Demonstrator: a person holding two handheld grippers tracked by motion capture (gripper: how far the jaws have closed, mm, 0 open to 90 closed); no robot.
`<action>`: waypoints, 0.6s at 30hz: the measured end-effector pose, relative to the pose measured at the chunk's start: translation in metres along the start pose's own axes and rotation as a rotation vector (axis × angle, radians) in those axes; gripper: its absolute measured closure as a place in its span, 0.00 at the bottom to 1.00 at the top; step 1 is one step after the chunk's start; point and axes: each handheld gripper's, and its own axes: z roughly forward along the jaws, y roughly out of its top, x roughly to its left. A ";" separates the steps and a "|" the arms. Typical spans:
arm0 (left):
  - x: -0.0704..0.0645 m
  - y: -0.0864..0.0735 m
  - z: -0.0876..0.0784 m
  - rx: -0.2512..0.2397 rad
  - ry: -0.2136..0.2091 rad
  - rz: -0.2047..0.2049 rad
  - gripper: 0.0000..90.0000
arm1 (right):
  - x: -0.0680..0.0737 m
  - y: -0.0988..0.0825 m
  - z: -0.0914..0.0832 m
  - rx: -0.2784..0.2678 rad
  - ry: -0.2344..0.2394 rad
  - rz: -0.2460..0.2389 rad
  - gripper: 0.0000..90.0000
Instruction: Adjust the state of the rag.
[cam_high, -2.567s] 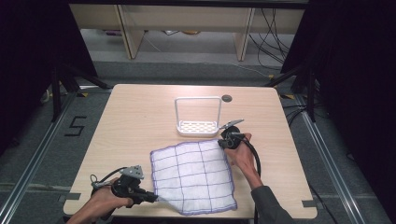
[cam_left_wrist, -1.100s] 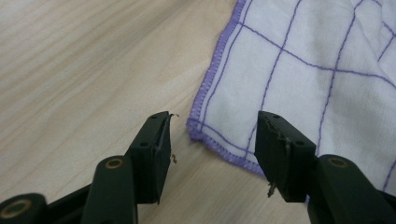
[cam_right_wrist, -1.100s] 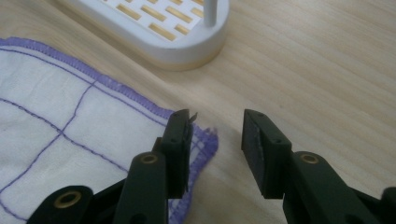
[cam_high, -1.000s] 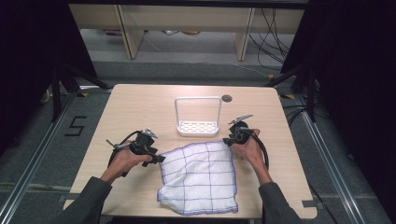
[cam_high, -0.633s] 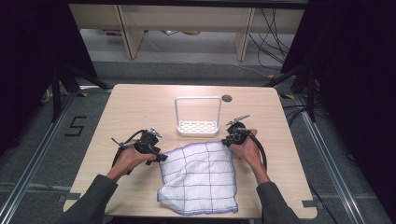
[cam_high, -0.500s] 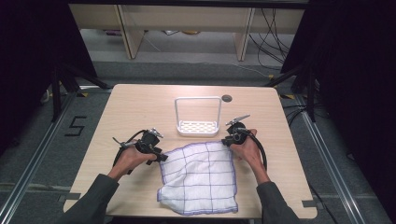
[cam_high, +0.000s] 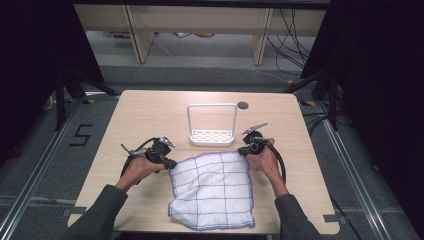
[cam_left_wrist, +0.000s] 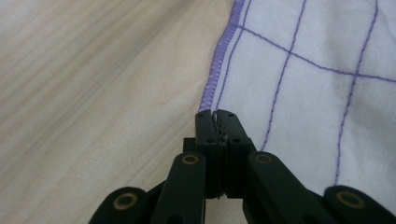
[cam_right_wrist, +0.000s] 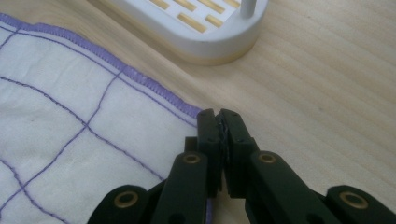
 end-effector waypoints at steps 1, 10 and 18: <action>-0.001 0.001 -0.002 -0.004 0.004 0.003 0.98 | 0.000 0.000 -0.002 -0.005 -0.001 -0.002 0.98; -0.003 0.018 -0.033 -0.063 0.039 0.062 0.98 | 0.001 0.007 -0.025 -0.074 0.015 -0.021 0.98; -0.002 0.029 -0.062 -0.144 0.057 0.072 0.98 | 0.004 0.015 -0.055 -0.140 0.007 -0.008 0.98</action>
